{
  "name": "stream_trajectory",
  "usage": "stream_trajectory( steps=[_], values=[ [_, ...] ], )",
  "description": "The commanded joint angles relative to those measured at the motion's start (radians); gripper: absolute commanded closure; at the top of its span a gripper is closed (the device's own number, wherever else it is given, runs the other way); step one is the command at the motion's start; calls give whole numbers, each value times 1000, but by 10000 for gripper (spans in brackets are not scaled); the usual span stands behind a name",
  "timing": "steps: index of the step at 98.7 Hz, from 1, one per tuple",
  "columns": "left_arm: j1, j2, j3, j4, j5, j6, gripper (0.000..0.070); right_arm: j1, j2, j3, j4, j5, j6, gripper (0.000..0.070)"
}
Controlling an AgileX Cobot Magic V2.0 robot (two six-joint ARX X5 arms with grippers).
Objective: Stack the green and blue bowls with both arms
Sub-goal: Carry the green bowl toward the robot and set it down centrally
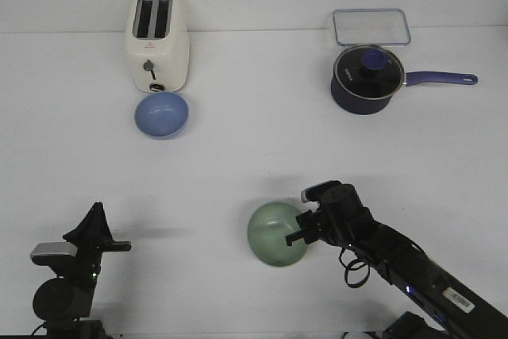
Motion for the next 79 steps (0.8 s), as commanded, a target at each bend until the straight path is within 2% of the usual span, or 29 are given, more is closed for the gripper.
stream_trajectory(
  steps=[1,5,13,18,31,52,60,79],
  values=[
    [0,-2,-18,13,5,-100,687,15,29,4,19,1,18,700],
    [0,-2,-18,11,5,-134,688,17,37,4,19,-2,18,664],
    [0,-2,-16,12,5,-213,688,17,39,4,21,-7,17,473],
    [0,-2,-14,11,5,-270,688,16,31,5,30,-7,16,408],
    [0,-2,1,5,15,-396,688,-21,-41,6,61,-3,-17,406],
    [0,31,114,-134,74,-401,687,-165,-211,4,34,55,-111,411],
    [0,91,188,-161,84,-376,687,-229,-282,-11,17,54,-115,411],
    [0,396,395,-170,85,-211,687,-288,-426,-138,48,52,-98,413]
  ],
)
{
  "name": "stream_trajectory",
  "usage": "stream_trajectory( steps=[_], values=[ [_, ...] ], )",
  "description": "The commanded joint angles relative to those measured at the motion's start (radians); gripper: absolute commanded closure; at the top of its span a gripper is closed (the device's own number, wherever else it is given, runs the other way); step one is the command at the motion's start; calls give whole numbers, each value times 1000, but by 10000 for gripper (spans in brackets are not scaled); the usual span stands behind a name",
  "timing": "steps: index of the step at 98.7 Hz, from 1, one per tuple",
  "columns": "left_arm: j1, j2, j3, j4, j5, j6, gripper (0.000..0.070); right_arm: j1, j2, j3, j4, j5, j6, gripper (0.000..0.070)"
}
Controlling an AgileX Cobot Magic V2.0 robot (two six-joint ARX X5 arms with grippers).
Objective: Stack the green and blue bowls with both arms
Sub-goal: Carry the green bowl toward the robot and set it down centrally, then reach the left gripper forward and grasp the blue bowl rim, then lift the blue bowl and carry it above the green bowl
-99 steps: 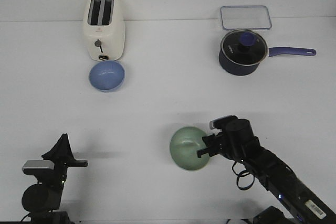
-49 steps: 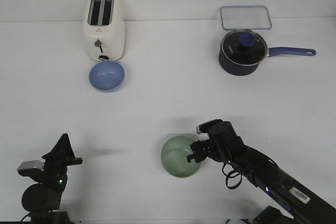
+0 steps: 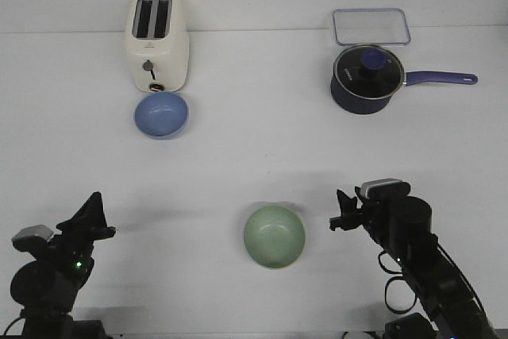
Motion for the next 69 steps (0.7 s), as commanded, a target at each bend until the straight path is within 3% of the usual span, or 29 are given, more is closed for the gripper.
stream_trajectory(
  steps=[1,23,28,38,42,69],
  values=[
    [0,146,80,2,6,113,687,-2,-15,-41,9,-3,-4,413],
    [0,682,376,-85,55,234,662,2,-45,-105,9,-14,32,413],
    [0,787,442,-96,55,256,555,2,-45,-105,16,-14,34,413],
    [0,972,566,-102,55,261,227,2,-45,-105,17,-14,33,413],
    [0,1038,612,-102,55,261,154,2,-45,-105,16,-14,33,413],
    [0,1405,895,-108,55,257,147,2,-45,-105,16,-14,33,413]
  ],
)
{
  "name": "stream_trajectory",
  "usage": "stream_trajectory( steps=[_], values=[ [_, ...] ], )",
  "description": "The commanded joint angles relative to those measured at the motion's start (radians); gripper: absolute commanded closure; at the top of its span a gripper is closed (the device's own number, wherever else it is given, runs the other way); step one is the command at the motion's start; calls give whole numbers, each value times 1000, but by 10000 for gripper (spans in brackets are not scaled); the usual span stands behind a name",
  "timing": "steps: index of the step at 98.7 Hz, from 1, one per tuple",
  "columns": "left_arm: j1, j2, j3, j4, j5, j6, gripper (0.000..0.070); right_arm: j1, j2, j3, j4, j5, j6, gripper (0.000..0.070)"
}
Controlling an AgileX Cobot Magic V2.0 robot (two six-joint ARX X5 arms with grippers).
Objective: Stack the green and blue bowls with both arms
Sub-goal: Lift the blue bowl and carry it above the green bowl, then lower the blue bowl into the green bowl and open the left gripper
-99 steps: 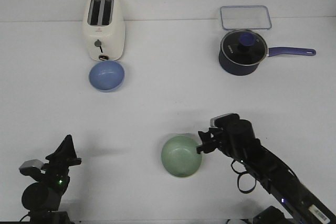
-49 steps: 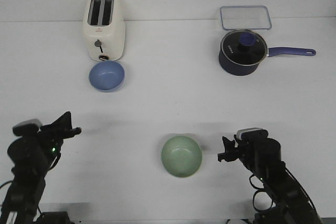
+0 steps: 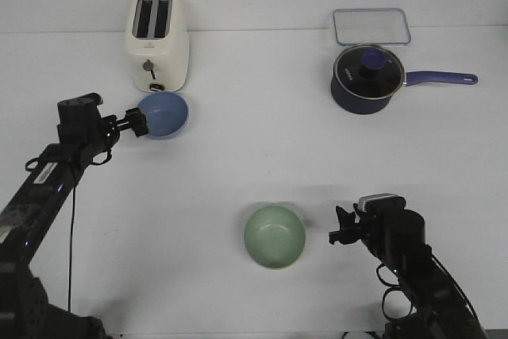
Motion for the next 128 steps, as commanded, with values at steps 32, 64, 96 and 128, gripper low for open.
stream_trajectory(
  steps=[32,64,96,128],
  values=[
    [-3,306,181,9,4,-14,449,5,2,8,9,-3,12,413],
    [-4,226,182,-24,105,-13,687,5,2,8,9,-3,12,423],
    [-90,-60,166,-248,240,87,687,5,2,8,10,-3,12,423],
    [-471,-294,-113,-138,277,10,687,5,2,8,10,-8,12,423]
  ],
)
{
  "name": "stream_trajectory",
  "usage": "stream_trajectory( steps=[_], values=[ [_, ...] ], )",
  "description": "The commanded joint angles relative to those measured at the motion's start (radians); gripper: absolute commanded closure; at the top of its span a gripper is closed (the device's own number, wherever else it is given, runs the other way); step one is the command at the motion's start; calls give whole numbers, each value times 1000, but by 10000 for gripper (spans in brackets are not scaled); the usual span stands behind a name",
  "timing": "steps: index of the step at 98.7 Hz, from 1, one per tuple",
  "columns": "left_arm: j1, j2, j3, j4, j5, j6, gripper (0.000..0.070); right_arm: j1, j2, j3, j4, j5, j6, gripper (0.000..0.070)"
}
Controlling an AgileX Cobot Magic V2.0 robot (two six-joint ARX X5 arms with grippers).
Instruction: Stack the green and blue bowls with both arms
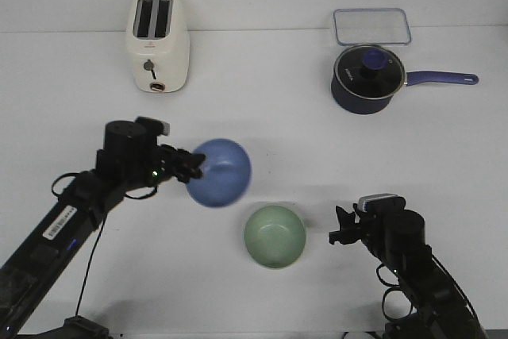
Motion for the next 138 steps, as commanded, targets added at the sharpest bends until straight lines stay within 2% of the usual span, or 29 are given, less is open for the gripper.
stream_trajectory(
  steps=[1,21,38,42,52,56,68,78,81,84,87,88,89,95,98,107,116,129,138],
  values=[
    [-82,0,-33,50,7,-49,687,5,2,8,10,-6,12,423],
    [-290,51,-92,122,-35,-68,687,5,2,8,10,-10,12,423],
    [-374,142,-92,199,-69,-67,677,5,2,8,10,-10,12,423],
    [-383,158,-92,218,-68,-71,620,5,2,8,10,-9,12,423],
    [-386,167,-92,235,-69,-91,318,5,2,8,10,-9,12,423],
    [-384,162,-92,234,-69,-91,268,5,2,8,10,-9,12,423],
    [-339,103,-92,206,-80,-81,279,5,1,8,11,-6,10,423],
    [-294,19,-92,152,-164,-36,289,4,-6,8,11,2,5,429],
    [-278,-12,-92,129,-199,-15,303,4,-14,8,10,3,2,465],
    [-261,-45,-92,106,-232,8,349,4,-23,8,11,3,-3,520],
    [-243,-79,-92,85,-262,34,423,4,-37,8,11,3,-9,618],
    [-237,-91,-92,78,-274,44,455,4,-45,8,11,3,-13,675],
    [-232,-102,-92,73,-284,53,485,4,-47,8,11,3,-14,693],
    [-198,-175,-94,44,-348,99,700,4,-85,8,10,26,-27,700],
    [-181,-211,-100,38,-382,107,681,4,-114,8,6,50,-30,700],
    [-132,-347,-164,55,-480,108,686,4,-211,-2,11,111,-33,700],
    [-85,-518,-305,142,-555,121,686,4,-364,-43,35,195,-47,700],
    [-11,-783,-560,318,-602,125,687,4,-543,-129,139,246,-62,700],
    [38,-924,-684,379,-627,119,687,4,-592,-148,139,257,-64,700]
  ],
)
